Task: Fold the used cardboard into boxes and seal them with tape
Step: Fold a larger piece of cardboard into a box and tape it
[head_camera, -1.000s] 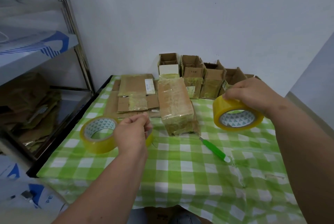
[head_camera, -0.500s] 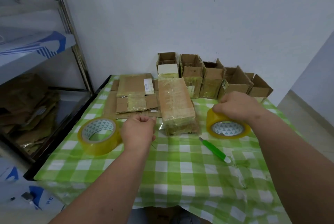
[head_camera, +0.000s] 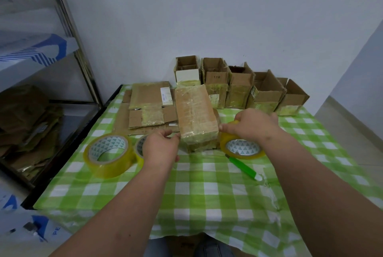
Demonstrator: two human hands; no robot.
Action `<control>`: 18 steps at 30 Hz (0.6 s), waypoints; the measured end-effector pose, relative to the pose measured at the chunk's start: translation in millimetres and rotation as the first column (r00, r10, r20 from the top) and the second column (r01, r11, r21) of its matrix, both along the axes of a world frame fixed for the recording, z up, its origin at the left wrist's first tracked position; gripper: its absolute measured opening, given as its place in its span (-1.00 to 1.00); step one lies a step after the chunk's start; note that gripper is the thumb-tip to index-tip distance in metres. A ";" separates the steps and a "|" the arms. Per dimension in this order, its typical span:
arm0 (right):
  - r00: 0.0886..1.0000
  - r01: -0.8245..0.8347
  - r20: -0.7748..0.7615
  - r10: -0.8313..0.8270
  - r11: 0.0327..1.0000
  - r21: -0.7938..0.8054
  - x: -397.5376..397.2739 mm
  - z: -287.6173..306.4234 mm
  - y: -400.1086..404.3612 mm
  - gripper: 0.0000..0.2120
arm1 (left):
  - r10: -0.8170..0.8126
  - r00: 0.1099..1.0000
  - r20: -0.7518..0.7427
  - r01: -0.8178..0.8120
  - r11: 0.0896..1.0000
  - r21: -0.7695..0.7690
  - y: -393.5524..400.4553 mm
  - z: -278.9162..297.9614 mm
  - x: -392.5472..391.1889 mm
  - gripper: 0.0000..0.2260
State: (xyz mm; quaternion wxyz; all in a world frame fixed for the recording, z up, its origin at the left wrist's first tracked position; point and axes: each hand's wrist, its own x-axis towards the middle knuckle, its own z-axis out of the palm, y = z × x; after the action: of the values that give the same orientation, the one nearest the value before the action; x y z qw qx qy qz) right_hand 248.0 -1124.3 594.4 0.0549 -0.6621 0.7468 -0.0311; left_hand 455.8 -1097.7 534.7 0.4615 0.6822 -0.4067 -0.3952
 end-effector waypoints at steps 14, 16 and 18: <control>0.988 0.041 0.150 -0.038 0.999 -0.014 2.2 -4.0 3.2 -0.48 | 0.001 0.963 -0.269 0.001 1.000 0.008 6.9 8.5 -9.3 -0.79; 0.984 0.028 0.179 -0.017 0.998 -0.062 3.3 -4.1 5.9 -0.60 | -0.013 0.968 -0.252 0.015 1.000 0.008 7.4 12.3 -11.0 -0.80; 0.978 -0.009 0.204 0.032 0.993 -0.114 4.8 -3.2 9.2 -0.70 | -0.035 0.977 -0.209 0.038 0.999 0.011 7.5 16.1 -13.4 -0.75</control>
State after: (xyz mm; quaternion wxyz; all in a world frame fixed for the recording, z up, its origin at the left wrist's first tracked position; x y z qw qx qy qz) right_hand 252.8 -1115.2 591.2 0.0949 -0.6650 0.7273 -0.1407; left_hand 442.5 -1090.2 550.7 0.4892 0.6329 -0.3655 -0.4760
